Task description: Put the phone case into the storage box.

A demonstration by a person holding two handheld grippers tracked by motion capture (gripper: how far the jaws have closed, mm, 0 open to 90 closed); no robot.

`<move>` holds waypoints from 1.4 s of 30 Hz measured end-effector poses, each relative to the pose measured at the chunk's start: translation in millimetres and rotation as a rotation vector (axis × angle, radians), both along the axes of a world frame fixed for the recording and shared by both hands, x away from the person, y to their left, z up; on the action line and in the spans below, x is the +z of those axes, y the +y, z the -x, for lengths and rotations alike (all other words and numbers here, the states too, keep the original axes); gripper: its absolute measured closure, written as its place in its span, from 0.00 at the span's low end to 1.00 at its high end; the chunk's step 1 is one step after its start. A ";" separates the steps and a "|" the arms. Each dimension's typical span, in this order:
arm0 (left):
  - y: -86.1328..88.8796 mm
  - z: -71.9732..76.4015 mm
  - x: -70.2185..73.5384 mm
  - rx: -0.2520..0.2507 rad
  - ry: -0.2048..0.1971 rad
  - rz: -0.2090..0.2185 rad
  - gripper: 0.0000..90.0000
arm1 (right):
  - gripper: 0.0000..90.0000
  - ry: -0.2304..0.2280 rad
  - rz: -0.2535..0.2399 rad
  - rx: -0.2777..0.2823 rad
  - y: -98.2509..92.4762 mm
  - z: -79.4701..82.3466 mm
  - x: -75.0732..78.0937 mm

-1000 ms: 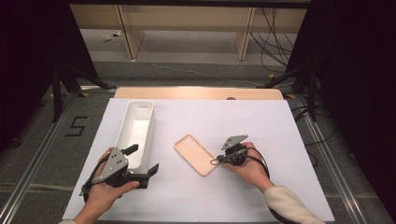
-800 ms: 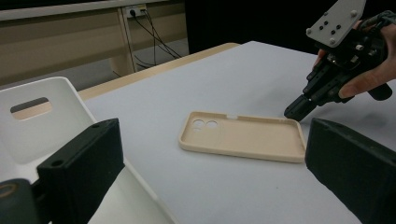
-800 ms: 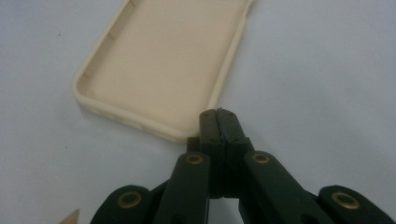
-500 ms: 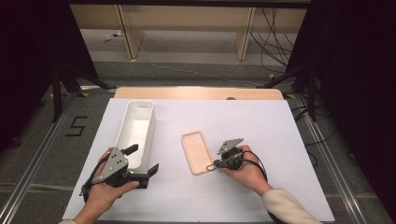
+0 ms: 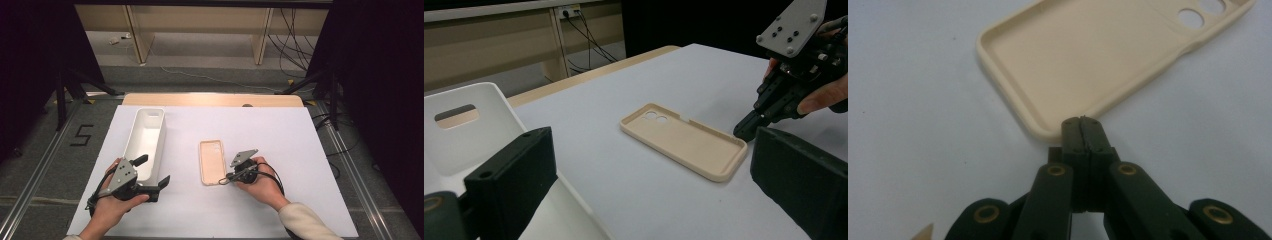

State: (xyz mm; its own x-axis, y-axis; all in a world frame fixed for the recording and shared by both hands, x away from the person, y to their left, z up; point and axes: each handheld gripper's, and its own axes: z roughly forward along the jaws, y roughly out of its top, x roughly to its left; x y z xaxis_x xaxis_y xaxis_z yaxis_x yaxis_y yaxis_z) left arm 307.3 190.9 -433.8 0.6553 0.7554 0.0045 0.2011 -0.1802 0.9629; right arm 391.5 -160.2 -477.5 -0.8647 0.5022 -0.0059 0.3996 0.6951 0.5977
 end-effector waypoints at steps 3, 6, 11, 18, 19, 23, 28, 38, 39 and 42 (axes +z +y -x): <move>0.1 -0.1 -0.1 0.000 0.000 0.000 0.05 | 1.00 0.000 0.001 0.005 1.3 0.5 -0.1; -0.1 0.0 -0.1 0.000 0.001 0.000 0.05 | 1.00 0.000 -0.001 0.006 1.5 0.4 -0.2; -0.1 -0.1 -0.2 -0.001 0.001 -0.002 0.05 | 1.00 -0.001 -0.004 0.007 1.6 0.2 -0.4; -0.1 0.0 -0.3 -0.001 0.001 -0.003 0.05 | 1.00 0.001 -0.004 0.006 1.6 0.4 -0.5; -0.1 0.1 -0.3 -0.001 0.001 -0.004 0.05 | 1.00 0.001 -0.005 0.008 1.3 0.2 -0.6; -0.1 0.0 -0.4 0.000 0.003 -0.003 0.05 | 0.95 -0.010 -0.010 0.001 -1.8 0.8 1.2; -0.8 -0.7 -0.6 -0.001 0.005 -0.007 0.05 | 0.80 -0.047 -0.066 -0.022 -13.1 2.1 9.7; -1.2 -0.2 -0.8 0.005 0.003 -0.013 0.05 | 0.52 -0.107 -0.171 -0.078 -31.2 5.0 17.8; -1.4 -0.4 -1.1 0.007 0.005 -0.011 0.05 | 0.50 -0.117 -0.180 -0.080 -32.1 5.2 18.6; -2.0 -0.9 -1.2 0.005 0.005 -0.013 0.05 | 0.45 -0.119 -0.209 -0.091 -34.1 5.4 20.8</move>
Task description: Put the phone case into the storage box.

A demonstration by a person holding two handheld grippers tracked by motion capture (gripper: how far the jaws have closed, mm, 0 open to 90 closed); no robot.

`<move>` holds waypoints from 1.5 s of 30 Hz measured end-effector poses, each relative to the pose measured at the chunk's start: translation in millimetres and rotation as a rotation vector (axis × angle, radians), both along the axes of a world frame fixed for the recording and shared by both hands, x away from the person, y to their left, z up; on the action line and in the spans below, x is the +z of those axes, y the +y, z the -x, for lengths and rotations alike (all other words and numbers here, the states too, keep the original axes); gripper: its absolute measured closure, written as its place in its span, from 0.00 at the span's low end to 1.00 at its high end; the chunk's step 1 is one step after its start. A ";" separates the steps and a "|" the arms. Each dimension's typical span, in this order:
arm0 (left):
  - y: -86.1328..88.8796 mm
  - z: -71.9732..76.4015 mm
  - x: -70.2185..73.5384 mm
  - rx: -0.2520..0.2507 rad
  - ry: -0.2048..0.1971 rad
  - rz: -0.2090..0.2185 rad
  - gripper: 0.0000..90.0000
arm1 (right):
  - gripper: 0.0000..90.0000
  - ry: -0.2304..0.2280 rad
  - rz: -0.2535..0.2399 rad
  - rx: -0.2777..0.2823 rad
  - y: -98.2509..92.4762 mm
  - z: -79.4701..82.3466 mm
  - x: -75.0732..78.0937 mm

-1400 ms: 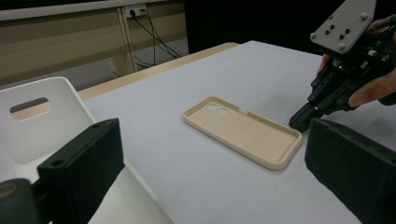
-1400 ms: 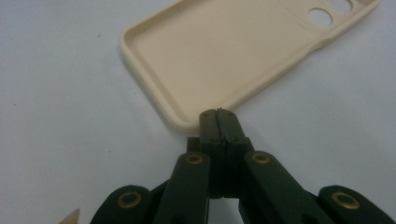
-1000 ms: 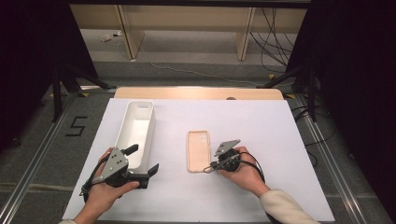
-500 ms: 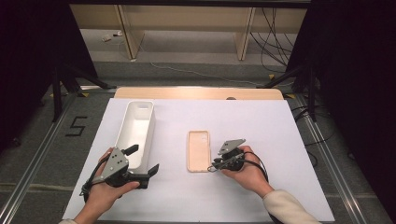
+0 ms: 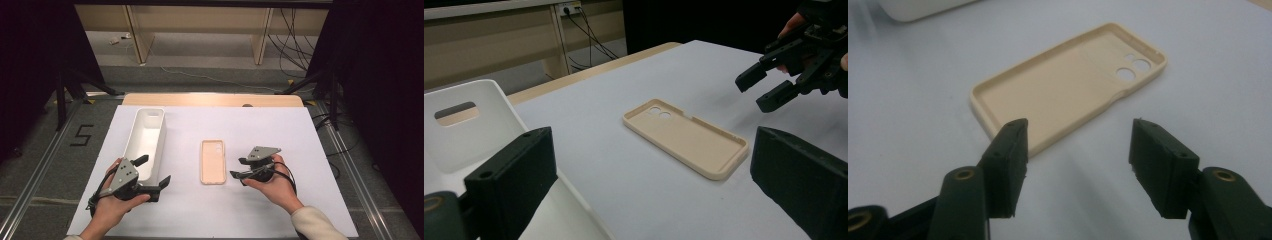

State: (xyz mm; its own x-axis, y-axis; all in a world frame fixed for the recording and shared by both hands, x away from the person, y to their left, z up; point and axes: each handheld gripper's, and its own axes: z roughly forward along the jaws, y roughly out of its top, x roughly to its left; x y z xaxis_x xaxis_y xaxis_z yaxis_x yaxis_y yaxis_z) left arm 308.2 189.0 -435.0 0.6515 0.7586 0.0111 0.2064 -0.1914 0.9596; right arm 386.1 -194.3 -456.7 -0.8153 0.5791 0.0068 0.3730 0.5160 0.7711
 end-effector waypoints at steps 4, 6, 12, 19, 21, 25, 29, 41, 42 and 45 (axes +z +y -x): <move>0.6 0.2 0.1 -0.001 -0.001 0.000 0.05 | 0.41 -0.005 -0.017 -0.009 -2.5 0.1 0.8; 1.6 0.5 0.0 -0.001 0.002 0.001 0.05 | 0.39 -0.009 -0.017 -0.014 -3.1 0.0 1.1; 1.5 0.8 0.1 -0.005 0.000 0.003 0.05 | 0.38 -0.020 -0.019 -0.019 -2.7 0.6 2.5; 1.5 1.9 0.5 -0.010 -0.002 -0.002 0.05 | 0.37 -0.022 -0.015 -0.016 -2.5 0.9 3.1; 1.5 2.2 0.5 -0.011 -0.002 -0.001 0.05 | 0.36 -0.023 -0.010 -0.016 -2.3 1.3 3.5; 1.7 2.8 0.4 -0.013 -0.003 0.001 0.05 | 0.36 -0.029 0.003 -0.008 -1.5 1.7 5.3; 1.3 2.6 0.5 -0.013 -0.002 -0.001 0.05 | 0.35 -0.029 0.032 0.007 0.5 1.5 5.1; 0.3 2.5 0.4 -0.014 -0.003 -0.005 0.05 | 0.34 -0.051 0.109 0.057 6.7 1.6 7.9; 0.4 2.3 0.5 -0.016 -0.004 -0.007 0.05 | 0.34 -0.055 0.119 0.066 7.5 1.2 8.6; 0.2 2.1 0.3 -0.015 -0.002 -0.006 0.05 | 0.33 -0.066 0.154 0.088 10.9 0.7 11.7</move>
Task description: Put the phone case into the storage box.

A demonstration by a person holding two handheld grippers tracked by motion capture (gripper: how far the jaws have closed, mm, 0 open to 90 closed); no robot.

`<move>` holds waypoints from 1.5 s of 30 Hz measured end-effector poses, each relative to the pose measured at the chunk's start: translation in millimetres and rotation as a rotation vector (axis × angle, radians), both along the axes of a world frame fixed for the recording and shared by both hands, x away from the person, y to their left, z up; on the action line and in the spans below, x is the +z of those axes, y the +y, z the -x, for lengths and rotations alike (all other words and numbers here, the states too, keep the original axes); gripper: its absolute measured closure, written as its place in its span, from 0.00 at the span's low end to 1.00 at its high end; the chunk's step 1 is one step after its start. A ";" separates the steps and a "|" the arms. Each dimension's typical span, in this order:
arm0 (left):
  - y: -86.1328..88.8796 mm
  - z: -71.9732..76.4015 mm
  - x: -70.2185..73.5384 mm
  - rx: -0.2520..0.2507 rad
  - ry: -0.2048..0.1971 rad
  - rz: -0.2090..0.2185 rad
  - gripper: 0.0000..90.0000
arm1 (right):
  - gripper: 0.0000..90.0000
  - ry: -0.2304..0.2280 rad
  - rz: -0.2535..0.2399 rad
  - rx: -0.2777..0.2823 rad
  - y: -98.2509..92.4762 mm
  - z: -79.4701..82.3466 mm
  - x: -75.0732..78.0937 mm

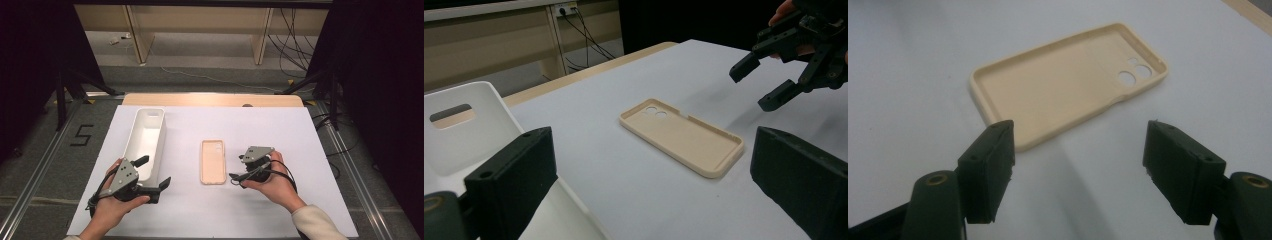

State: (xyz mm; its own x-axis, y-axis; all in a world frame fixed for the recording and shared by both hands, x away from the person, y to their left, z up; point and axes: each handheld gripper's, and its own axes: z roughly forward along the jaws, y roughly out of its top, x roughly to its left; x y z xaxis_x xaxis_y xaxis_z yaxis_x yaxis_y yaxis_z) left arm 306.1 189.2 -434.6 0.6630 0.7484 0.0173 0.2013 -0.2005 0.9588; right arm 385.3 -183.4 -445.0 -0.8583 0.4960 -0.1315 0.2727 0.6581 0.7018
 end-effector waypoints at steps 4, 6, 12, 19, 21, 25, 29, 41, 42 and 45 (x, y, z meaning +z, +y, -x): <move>-0.4 0.1 0.1 -0.001 -0.002 -0.002 0.05 | 0.33 -0.002 0.059 0.021 6.1 -0.5 1.4; -0.4 0.0 0.0 -0.001 -0.002 -0.003 0.05 | 0.33 -0.010 0.082 0.035 9.3 -1.2 1.6; -0.5 0.0 -0.1 0.000 -0.001 -0.004 0.05 | 0.33 -0.025 0.118 0.064 21.2 -1.5 2.5; -1.2 0.0 -0.1 0.001 -0.001 -0.003 0.05 | 0.30 -0.026 0.169 0.085 28.8 -1.3 -1.3; -1.5 0.1 -0.2 -0.001 0.000 -0.004 0.05 | 0.30 -0.022 0.174 0.085 30.5 -1.1 -1.4; -1.3 0.0 -0.2 -0.001 0.000 -0.003 0.05 | 0.29 -0.028 0.192 0.097 34.7 -1.4 -1.0; -1.4 0.0 -0.2 -0.002 0.001 -0.003 0.05 | 0.28 -0.035 0.221 0.111 40.8 -1.6 -2.0; -1.2 0.0 -0.2 -0.002 0.000 0.000 0.05 | 0.27 -0.029 0.305 0.140 55.6 -1.8 -6.5; -1.2 0.0 -0.2 -0.002 0.000 0.000 0.05 | 0.27 -0.023 0.312 0.142 56.4 -1.9 -6.9; -1.3 0.1 -0.1 -0.002 0.000 0.000 0.05 | 0.27 -0.019 0.322 0.146 58.9 -2.1 -7.9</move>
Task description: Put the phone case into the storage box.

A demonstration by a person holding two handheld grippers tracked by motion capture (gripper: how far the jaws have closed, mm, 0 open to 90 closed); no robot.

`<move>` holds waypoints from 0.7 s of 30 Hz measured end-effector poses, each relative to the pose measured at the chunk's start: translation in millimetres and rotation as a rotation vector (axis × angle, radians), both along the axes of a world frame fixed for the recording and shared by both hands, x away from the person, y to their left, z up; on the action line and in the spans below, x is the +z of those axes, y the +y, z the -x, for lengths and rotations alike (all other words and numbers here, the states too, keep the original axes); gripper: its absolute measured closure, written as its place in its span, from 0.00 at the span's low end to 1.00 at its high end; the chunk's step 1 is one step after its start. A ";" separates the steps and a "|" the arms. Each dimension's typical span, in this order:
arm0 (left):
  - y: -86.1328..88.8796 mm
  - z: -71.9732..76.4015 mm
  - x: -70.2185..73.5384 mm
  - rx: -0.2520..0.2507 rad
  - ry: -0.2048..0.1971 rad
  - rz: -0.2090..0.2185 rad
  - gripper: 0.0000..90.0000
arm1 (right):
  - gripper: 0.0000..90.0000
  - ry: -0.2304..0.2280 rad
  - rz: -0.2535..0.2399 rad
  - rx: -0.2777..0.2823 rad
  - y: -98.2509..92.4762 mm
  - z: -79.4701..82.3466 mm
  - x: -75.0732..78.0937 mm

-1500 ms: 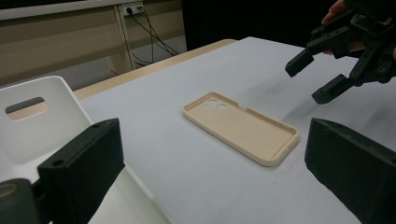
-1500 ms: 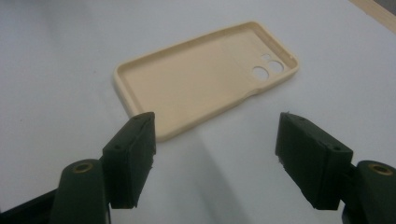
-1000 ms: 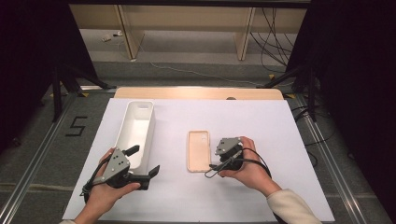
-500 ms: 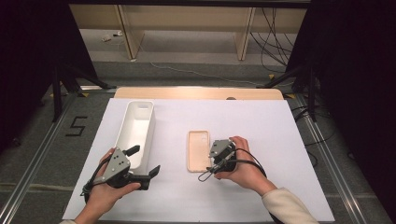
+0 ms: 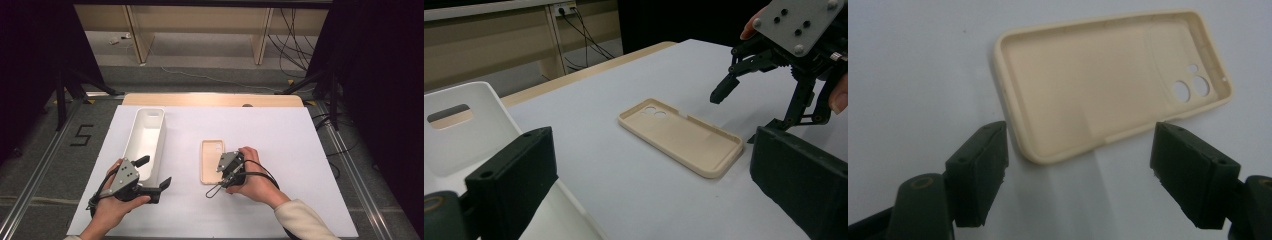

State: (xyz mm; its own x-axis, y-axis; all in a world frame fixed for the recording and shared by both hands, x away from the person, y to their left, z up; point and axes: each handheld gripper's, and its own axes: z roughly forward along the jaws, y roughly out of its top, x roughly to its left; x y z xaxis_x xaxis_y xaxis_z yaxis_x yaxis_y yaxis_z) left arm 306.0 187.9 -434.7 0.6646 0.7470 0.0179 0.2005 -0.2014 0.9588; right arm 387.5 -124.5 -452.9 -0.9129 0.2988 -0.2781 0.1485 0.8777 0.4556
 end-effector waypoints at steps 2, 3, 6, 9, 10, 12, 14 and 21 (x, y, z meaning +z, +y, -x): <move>0.0 0.0 -0.1 0.000 0.000 0.000 0.05 | 0.27 -0.001 0.008 0.007 1.7 -0.5 -0.6; 0.0 0.0 -0.1 -0.001 0.000 0.000 0.05 | 0.27 0.001 0.013 0.007 2.7 -0.5 -0.9; 0.1 0.0 0.0 0.000 0.000 0.001 0.05 | 0.27 -0.006 0.028 0.015 5.2 -1.5 -2.2; 0.1 0.0 0.0 -0.001 0.000 0.001 0.05 | 0.27 -0.010 0.044 0.026 8.1 -2.3 -2.9; 0.1 0.1 0.0 -0.001 0.000 0.000 0.05 | 0.27 -0.014 0.050 0.022 9.5 -1.8 -3.2; 0.2 0.1 0.1 -0.001 -0.001 -0.001 0.05 | 0.27 -0.013 0.060 0.029 11.7 -2.1 -3.7; 0.3 0.1 0.0 0.000 0.000 0.001 0.05 | 0.27 -0.017 0.071 0.037 13.9 -2.8 -4.5; 0.4 0.2 0.1 -0.002 -0.001 0.001 0.05 | 0.28 -0.009 0.096 0.049 21.0 -4.8 -5.9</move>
